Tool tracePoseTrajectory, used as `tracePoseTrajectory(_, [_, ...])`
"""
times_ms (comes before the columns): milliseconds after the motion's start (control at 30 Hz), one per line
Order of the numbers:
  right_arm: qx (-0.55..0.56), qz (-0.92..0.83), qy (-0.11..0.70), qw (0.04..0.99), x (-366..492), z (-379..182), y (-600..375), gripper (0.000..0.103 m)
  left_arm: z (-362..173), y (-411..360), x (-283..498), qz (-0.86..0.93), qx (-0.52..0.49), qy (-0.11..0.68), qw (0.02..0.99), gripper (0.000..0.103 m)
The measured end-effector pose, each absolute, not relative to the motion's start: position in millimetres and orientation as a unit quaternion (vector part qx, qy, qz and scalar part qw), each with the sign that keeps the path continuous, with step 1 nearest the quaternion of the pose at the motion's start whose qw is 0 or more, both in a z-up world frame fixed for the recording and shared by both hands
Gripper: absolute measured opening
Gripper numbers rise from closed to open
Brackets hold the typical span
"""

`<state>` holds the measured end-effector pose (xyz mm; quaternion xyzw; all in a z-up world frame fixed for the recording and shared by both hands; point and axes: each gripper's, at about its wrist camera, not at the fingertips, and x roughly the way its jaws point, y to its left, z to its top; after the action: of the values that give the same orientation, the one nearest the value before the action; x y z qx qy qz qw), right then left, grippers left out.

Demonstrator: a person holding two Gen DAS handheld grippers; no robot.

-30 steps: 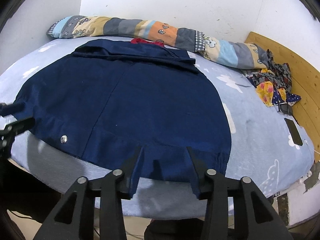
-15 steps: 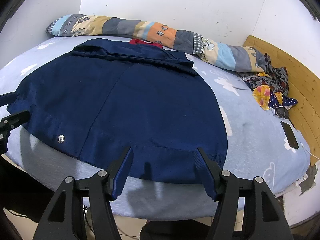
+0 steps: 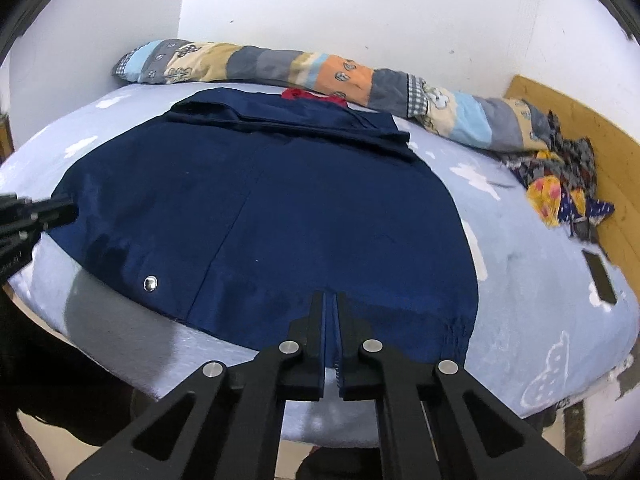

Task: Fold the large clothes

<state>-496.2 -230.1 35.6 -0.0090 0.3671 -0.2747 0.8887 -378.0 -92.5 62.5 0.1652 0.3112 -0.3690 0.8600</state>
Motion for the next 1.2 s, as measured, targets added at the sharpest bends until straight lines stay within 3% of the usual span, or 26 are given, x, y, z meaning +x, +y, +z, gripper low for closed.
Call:
tracePoseTrajectory(100, [-0.032,-0.282,0.37,0.885,-491,36,-222,0.007,63,-90,-373,-0.357,0.161,0.315,0.865,0.007])
tracePoseTrajectory(133, [-0.033,-0.282,0.371,0.884,-488,37,-220,0.015,62,-87,-370,-0.346,0.159,0.318,0.868,0.008])
tracePoseTrajectory(167, [-0.035,-0.284,0.375,0.882,-485,37,-218,0.035,62,-85,-369,-0.343,0.156,0.32,0.869,0.01])
tracePoseTrajectory(233, [-0.044,-0.286,0.373,0.882,-481,39,-214,0.052,61,-81,-363,-0.337,0.149,0.328,0.87,0.023])
tracePoseTrajectory(267, [-0.049,-0.285,0.369,0.883,-479,40,-211,0.052,61,-79,-361,-0.331,0.146,0.329,0.872,0.039])
tracePoseTrajectory(300, [-0.055,-0.284,0.367,0.884,-478,42,-208,0.052,62,-75,-359,-0.327,0.14,0.328,0.875,0.046])
tracePoseTrajectory(333, [-0.06,-0.283,0.364,0.885,-476,43,-205,0.052,62,-72,-358,-0.322,0.135,0.326,0.879,0.046])
tracePoseTrajectory(400, [-0.067,-0.279,0.361,0.887,-474,44,-201,0.05,63,-68,-355,-0.321,0.128,0.325,0.88,0.044])
tracePoseTrajectory(433, [-0.066,-0.271,0.359,0.891,-473,43,-201,0.043,63,-67,-355,-0.323,0.126,0.325,0.88,0.04])
tracePoseTrajectory(500, [-0.065,-0.266,0.36,0.892,-473,42,-200,0.025,62,-66,-353,-0.324,0.124,0.328,0.878,0.015])
tracePoseTrajectory(567, [-0.064,-0.261,0.362,0.893,-473,41,-201,0.013,61,-68,-352,-0.33,0.125,0.334,0.874,0.008])
tracePoseTrajectory(733, [-0.061,-0.254,0.359,0.896,-475,40,-202,0.003,61,-71,-356,-0.337,0.131,0.327,0.873,0.003])
tracePoseTrajectory(1000, [-0.068,-0.25,0.352,0.899,-476,41,-199,0.002,61,-67,-347,-0.319,0.121,0.339,0.877,0.005])
tracePoseTrajectory(1033, [-0.066,-0.254,0.353,0.898,-476,42,-200,0.009,61,-66,-345,-0.313,0.117,0.342,0.878,0.008])
tracePoseTrajectory(1100, [-0.065,-0.264,0.36,0.893,-476,41,-203,0.04,61,-62,-341,-0.307,0.109,0.347,0.879,0.026])
tracePoseTrajectory(1133, [-0.063,-0.268,0.36,0.891,-476,40,-204,0.06,61,-60,-339,-0.304,0.105,0.349,0.88,0.029])
tracePoseTrajectory(1200, [-0.067,-0.277,0.355,0.89,-478,42,-205,0.063,61,-57,-336,-0.301,0.096,0.352,0.881,0.029])
